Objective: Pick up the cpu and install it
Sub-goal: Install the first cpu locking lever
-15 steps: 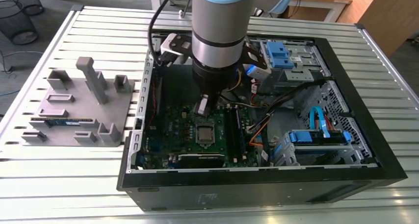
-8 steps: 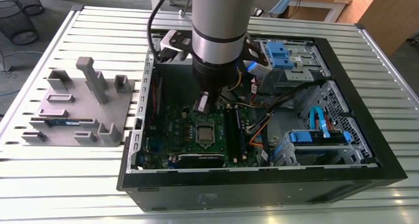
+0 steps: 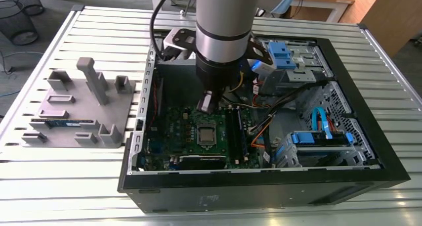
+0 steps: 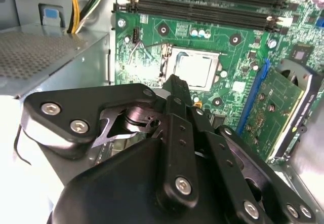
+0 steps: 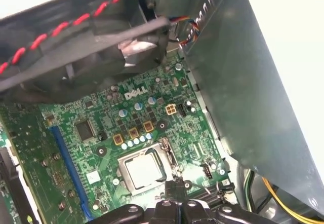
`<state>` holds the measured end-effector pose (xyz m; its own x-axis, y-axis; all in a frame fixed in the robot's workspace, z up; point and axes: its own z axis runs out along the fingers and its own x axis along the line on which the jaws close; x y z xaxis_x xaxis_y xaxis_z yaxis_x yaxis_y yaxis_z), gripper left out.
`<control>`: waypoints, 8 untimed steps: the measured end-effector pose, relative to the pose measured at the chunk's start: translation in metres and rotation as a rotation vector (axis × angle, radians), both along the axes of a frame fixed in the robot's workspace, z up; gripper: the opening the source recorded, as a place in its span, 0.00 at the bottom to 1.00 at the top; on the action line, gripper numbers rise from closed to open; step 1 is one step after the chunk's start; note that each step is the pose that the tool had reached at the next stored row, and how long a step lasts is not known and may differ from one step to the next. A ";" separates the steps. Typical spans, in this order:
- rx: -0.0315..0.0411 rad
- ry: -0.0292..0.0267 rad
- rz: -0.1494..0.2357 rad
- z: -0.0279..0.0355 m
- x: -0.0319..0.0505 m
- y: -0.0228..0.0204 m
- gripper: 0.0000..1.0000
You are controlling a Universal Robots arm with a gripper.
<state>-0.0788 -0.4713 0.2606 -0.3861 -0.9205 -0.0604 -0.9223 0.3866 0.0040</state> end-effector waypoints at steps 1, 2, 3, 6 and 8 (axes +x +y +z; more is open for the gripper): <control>0.0003 0.0000 0.000 0.0000 0.0019 0.0000 0.11; 0.0009 0.0000 0.000 0.0000 0.0039 0.0000 0.11; 0.0016 0.0000 0.000 0.0000 0.0059 0.0000 0.11; 0.0030 0.0001 0.000 0.0000 0.0115 0.0003 0.11; 0.0032 0.0000 0.000 0.0000 0.0141 0.0012 0.11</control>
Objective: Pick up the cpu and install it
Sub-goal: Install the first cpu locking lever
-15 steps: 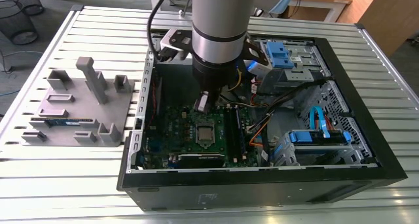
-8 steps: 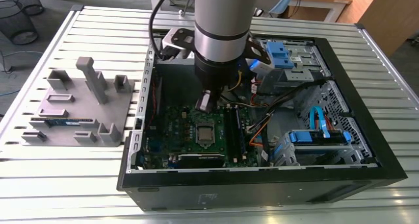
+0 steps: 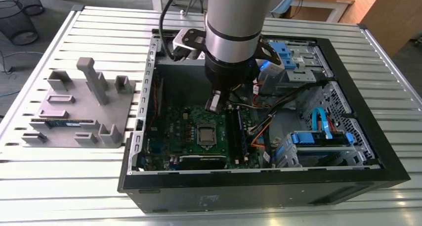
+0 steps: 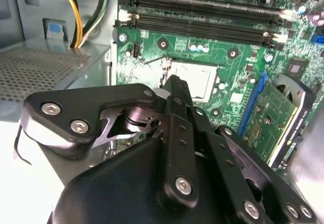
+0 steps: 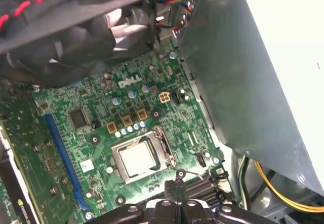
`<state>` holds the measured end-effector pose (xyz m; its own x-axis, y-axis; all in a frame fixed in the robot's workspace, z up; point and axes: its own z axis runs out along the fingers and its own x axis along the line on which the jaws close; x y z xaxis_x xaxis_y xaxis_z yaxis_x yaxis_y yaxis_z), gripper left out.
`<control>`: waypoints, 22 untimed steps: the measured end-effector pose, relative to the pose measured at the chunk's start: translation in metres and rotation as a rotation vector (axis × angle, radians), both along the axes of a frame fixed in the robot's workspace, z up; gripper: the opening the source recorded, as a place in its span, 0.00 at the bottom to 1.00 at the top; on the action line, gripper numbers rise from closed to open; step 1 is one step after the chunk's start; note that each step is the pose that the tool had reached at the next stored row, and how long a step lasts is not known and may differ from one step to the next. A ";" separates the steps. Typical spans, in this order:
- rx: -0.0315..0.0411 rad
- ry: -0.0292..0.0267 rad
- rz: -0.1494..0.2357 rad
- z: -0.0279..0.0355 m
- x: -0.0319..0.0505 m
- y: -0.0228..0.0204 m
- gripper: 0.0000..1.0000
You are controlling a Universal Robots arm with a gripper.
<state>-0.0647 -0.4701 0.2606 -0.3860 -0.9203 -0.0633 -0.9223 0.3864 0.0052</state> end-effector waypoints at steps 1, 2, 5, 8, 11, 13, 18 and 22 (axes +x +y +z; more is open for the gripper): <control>0.0003 0.0000 0.000 0.0000 0.0010 0.0005 0.11; 0.0014 0.0000 0.000 0.0000 0.0020 0.0013 0.11; 0.0091 0.0000 0.000 0.0000 0.0045 0.0031 0.11; 0.0147 -0.0001 0.000 -0.0001 0.0063 0.0051 0.11; 0.0156 0.0000 0.000 -0.0002 0.0068 0.0086 0.11; 0.0157 0.0000 -0.001 -0.0004 0.0068 0.0123 0.11; 0.0160 0.0000 -0.003 -0.0008 0.0068 0.0181 0.11; 0.0170 -0.0001 -0.017 -0.0013 0.0067 0.0204 0.11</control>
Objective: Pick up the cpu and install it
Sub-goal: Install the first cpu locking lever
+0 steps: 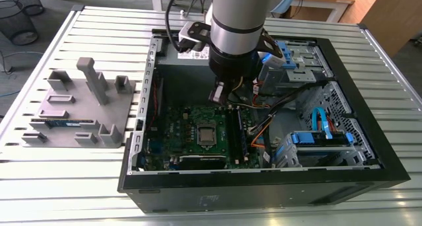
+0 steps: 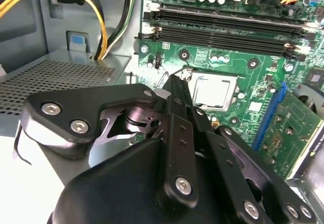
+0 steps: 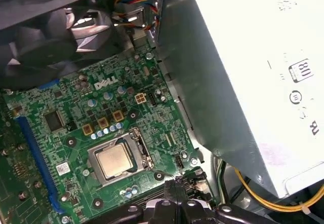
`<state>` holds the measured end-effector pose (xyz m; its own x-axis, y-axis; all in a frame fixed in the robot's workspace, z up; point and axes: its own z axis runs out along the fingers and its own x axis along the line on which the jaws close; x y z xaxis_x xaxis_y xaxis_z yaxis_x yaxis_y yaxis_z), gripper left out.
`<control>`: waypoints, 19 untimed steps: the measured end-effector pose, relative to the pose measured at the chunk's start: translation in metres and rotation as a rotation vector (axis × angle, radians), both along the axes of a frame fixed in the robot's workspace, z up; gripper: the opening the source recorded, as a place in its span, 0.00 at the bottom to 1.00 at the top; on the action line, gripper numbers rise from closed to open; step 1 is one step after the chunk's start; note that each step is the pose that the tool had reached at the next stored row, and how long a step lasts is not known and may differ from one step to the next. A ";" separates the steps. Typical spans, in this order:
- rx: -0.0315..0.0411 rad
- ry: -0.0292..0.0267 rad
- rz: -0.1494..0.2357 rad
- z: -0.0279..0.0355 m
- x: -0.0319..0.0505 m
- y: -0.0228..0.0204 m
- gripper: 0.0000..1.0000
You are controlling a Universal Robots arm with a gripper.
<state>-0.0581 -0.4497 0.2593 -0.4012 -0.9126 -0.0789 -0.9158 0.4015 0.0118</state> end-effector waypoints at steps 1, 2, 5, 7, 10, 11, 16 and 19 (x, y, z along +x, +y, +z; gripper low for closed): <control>0.0000 0.0000 -0.001 -0.0001 0.0001 0.0015 0.11; 0.0000 0.0000 -0.002 -0.0002 0.0001 0.0033 0.11; 0.0001 0.0000 -0.005 -0.0006 0.0001 0.0061 0.11; 0.0003 -0.0001 -0.007 -0.0014 0.0001 0.0069 0.11; 0.0005 0.0000 -0.018 -0.0031 0.0001 0.0078 0.11; 0.0004 0.0000 -0.022 -0.0038 0.0000 0.0082 0.11; 0.0005 0.0000 -0.036 -0.0066 0.0001 0.0126 0.11; 0.0005 0.0000 -0.038 -0.0078 0.0000 0.0151 0.11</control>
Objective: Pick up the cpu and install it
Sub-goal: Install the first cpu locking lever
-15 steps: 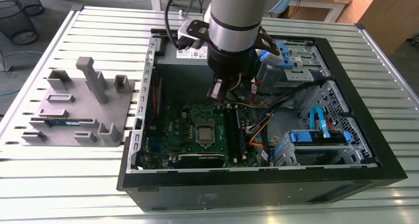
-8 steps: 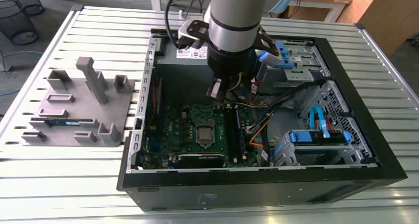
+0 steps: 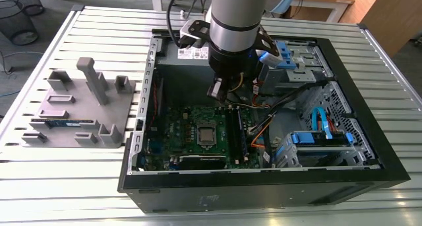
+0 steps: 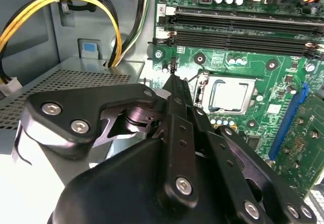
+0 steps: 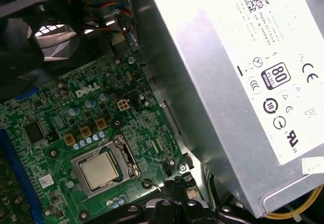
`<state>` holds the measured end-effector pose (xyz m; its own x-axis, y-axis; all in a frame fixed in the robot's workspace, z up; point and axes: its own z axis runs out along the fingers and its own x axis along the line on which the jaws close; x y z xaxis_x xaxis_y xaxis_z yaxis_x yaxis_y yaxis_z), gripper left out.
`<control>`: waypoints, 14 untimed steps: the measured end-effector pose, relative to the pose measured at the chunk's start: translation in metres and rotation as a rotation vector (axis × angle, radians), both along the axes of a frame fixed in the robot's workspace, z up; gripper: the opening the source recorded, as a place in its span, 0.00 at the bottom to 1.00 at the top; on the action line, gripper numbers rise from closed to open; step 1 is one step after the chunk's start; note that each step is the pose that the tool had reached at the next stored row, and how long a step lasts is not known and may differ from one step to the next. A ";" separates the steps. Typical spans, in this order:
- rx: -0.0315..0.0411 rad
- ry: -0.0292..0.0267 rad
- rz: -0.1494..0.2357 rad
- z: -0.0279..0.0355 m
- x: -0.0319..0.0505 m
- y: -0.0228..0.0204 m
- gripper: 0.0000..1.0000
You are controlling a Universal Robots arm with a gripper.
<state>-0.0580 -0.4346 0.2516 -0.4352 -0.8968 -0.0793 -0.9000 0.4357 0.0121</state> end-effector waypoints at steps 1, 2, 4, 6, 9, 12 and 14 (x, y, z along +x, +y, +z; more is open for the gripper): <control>0.0000 0.0000 0.000 -0.0005 0.0000 0.0006 0.11; 0.0001 -0.0001 -0.001 -0.0011 0.0000 0.0012 0.11; 0.0002 -0.0001 -0.001 -0.0026 0.0001 0.0017 0.11; 0.0001 -0.0001 -0.001 -0.0039 0.0000 0.0020 0.11; 0.0000 0.0000 -0.001 -0.0054 0.0000 0.0021 0.11; 0.0000 0.0000 -0.002 -0.0067 0.0000 0.0021 0.11; 0.0000 0.0000 -0.002 -0.0075 0.0000 0.0021 0.11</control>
<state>-0.0580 -0.4325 0.2441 -0.4366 -0.8961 -0.0793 -0.8993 0.4371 0.0121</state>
